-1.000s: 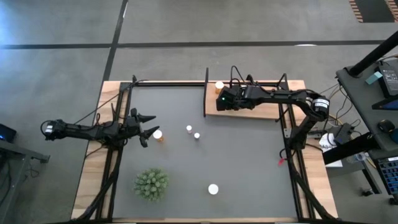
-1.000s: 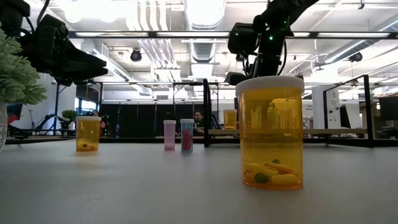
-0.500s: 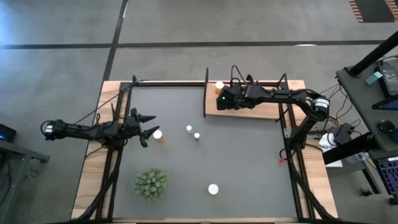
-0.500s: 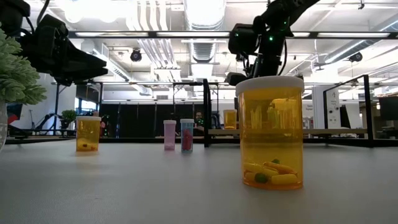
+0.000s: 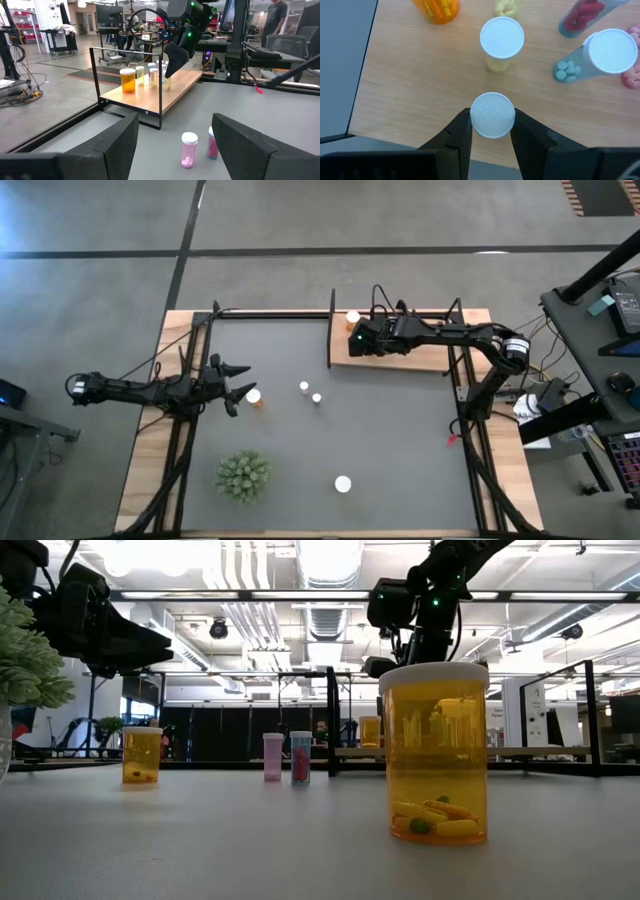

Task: Pick and place medicine bottles onto shelf by color
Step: Put the yellow pill bottle on the shelf aligned with the other yellow pill bottles, then put the blue pill bottle on the shelf aligned with the other blue pill bottles

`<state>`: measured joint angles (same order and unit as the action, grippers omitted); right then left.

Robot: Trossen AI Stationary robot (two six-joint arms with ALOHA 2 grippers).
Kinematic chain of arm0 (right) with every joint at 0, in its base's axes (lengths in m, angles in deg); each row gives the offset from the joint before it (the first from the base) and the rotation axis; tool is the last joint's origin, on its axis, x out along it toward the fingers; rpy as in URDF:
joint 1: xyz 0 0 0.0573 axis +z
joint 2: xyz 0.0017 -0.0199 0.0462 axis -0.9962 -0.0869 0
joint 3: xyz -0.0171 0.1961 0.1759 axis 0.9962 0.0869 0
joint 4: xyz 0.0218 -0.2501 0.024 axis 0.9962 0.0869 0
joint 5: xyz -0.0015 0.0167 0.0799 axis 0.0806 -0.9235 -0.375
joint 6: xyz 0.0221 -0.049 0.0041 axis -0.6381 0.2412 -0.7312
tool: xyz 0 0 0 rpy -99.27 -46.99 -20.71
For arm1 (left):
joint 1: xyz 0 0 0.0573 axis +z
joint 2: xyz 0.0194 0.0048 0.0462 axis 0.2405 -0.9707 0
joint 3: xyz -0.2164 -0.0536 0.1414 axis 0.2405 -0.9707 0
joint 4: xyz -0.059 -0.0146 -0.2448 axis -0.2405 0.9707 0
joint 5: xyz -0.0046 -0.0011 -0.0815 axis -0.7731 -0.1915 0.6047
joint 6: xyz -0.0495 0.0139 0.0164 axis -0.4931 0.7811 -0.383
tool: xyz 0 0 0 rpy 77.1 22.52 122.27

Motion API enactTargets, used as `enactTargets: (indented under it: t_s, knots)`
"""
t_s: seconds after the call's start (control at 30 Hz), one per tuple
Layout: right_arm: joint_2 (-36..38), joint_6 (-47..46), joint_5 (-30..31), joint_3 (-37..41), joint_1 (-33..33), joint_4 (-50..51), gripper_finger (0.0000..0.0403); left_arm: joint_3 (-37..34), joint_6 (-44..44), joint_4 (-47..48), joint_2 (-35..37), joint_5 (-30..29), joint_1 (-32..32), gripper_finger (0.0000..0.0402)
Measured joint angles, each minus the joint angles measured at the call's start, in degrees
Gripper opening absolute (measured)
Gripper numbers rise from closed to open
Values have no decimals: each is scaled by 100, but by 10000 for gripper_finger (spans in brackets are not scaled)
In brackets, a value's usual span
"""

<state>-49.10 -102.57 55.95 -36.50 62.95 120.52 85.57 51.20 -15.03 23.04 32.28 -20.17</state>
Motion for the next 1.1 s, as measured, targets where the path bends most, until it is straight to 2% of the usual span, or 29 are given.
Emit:
enactTargets:
  t_s: [0.17, 0.67, 0.9, 1.1]
  knots:
    - [0, 4, 0, 2, 0, 0, 121, 0, -2, -2, 0, 0, 0, 238]
    - [341, -48, -46, 15, 72, 320, 225, 0, 0, -2, 0, 0, 1, 238]
    - [659, -314, -48, 13, 452, 688, 254, 0, 0, -1, 0, 0, 0, 238]
    - [742, -687, 52, 9, 997, 580, 257, 0, -1, -2, -1, 0, 2, 238]
